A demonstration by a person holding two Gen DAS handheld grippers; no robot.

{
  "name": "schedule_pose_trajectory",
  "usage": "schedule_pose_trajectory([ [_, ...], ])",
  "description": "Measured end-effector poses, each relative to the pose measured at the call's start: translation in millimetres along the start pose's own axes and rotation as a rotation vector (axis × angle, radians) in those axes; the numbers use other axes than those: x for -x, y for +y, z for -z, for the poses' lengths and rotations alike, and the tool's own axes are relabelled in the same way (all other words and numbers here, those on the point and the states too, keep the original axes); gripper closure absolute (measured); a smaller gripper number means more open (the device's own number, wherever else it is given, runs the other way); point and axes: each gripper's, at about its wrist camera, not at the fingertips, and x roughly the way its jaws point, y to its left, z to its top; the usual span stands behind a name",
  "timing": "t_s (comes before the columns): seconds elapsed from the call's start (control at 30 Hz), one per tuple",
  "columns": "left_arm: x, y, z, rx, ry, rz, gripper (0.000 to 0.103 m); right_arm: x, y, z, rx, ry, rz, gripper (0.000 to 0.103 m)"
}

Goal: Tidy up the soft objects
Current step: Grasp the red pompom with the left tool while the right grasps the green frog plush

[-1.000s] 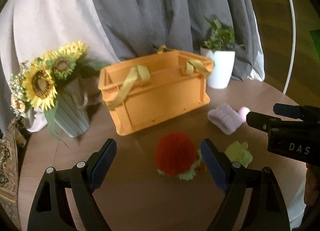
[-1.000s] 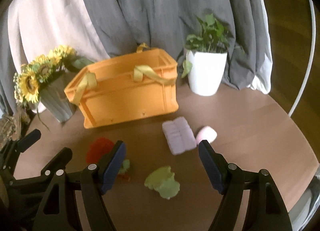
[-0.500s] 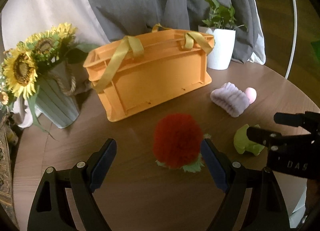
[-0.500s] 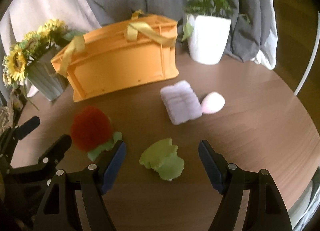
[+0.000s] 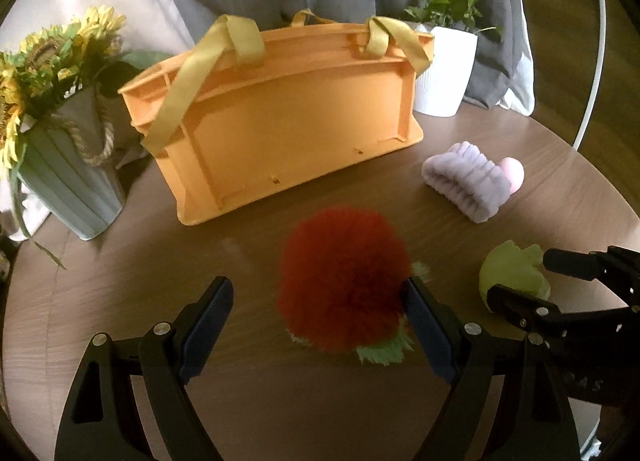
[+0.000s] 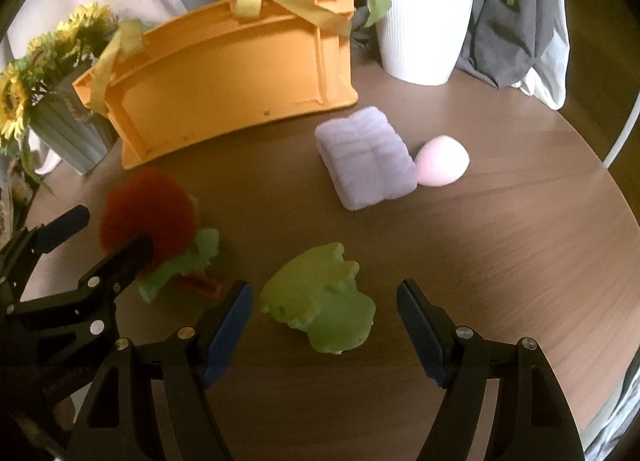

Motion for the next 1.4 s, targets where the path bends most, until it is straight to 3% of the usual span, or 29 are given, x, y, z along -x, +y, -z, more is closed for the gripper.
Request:
schedule_pose_trajectory([
  [0.3, -21, -6, 1, -0.007, 0.024, 0.033, 0.020, -8, 1, 4, 0.040, 0.002, 0.003, 0.031],
  [0.47, -28, -9, 4, 0.005, 0.045, 0.076, 0.039, -10, 2, 6, 0.051, -0.005, -0.014, 0.039],
  [0.53, -30, -10, 5, 0.015, 0.052, 0.090, 0.053, -11, 2, 8, 0.059, -0.008, -0.012, 0.039],
  [0.7, -27, -12, 7, 0.017, 0.046, 0.093, 0.067, -11, 1, 9, 0.061, -0.010, -0.023, 0.039],
  [1.07, -3, -11, 7, 0.051, 0.007, 0.051, 0.070, -1, -1, 7, 0.071, -0.035, -0.059, 0.040],
  [1.4, 35, -10, 3, 0.114, -0.064, 0.018, 0.070, 29, -2, -6, 0.098, -0.110, -0.109, 0.040],
])
